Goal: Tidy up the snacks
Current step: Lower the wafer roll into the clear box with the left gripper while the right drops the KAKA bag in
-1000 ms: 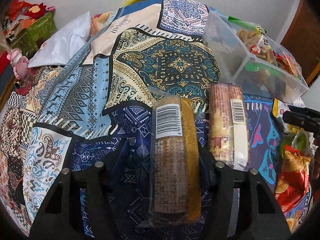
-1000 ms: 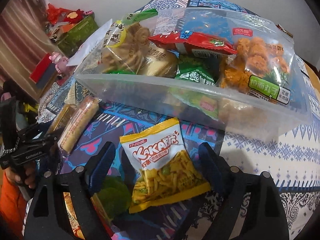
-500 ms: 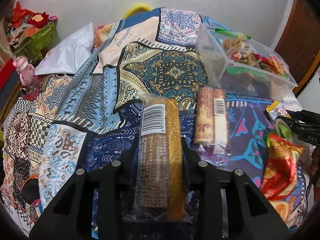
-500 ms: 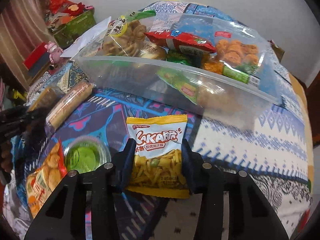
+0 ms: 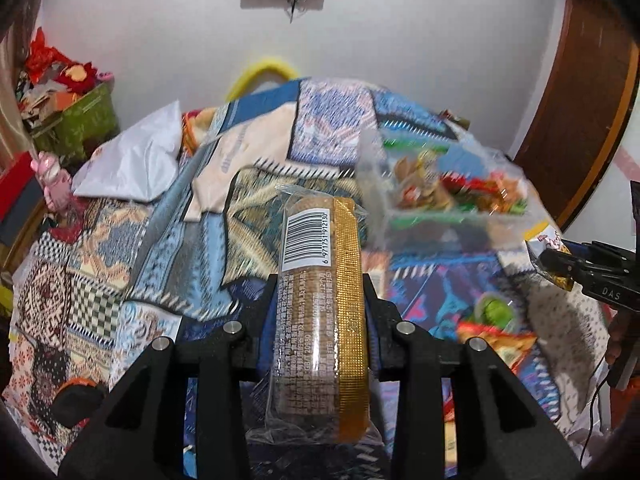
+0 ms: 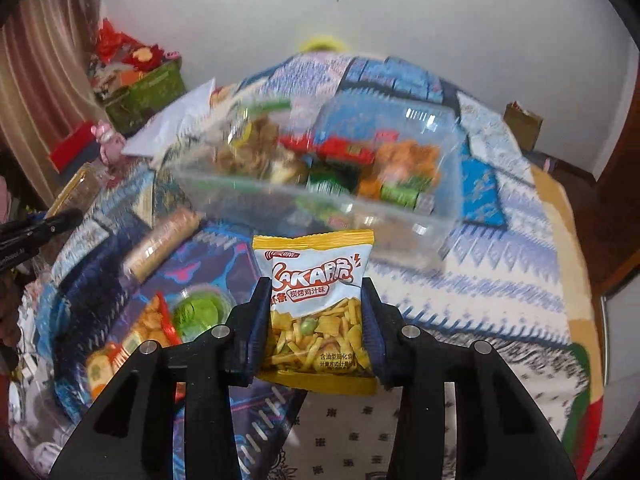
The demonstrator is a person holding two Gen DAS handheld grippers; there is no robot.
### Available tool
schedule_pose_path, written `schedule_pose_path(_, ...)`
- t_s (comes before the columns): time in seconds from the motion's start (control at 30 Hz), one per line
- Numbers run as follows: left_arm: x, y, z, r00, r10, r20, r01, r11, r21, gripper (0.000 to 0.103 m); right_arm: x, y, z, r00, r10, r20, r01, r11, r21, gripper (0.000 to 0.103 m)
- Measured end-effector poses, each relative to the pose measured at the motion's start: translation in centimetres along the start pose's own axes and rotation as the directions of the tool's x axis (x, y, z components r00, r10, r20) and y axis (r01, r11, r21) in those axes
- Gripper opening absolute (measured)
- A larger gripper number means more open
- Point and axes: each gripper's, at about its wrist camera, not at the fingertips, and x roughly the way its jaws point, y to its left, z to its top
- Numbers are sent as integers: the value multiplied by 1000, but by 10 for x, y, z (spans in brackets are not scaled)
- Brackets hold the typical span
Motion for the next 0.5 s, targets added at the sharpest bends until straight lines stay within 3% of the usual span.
schedule_pose_path(0.2, 2, -19, 23, 998, -48, 36, 48, 999, 10, 36, -15, -2, 24, 996, -11, 91, 9, 1000, 21, 39)
schedule_pose_path(0.5, 40, -51, 62, 994, -99, 40, 97, 994, 43, 36, -6, -9, 52, 990, -19, 142, 14, 999, 41, 39)
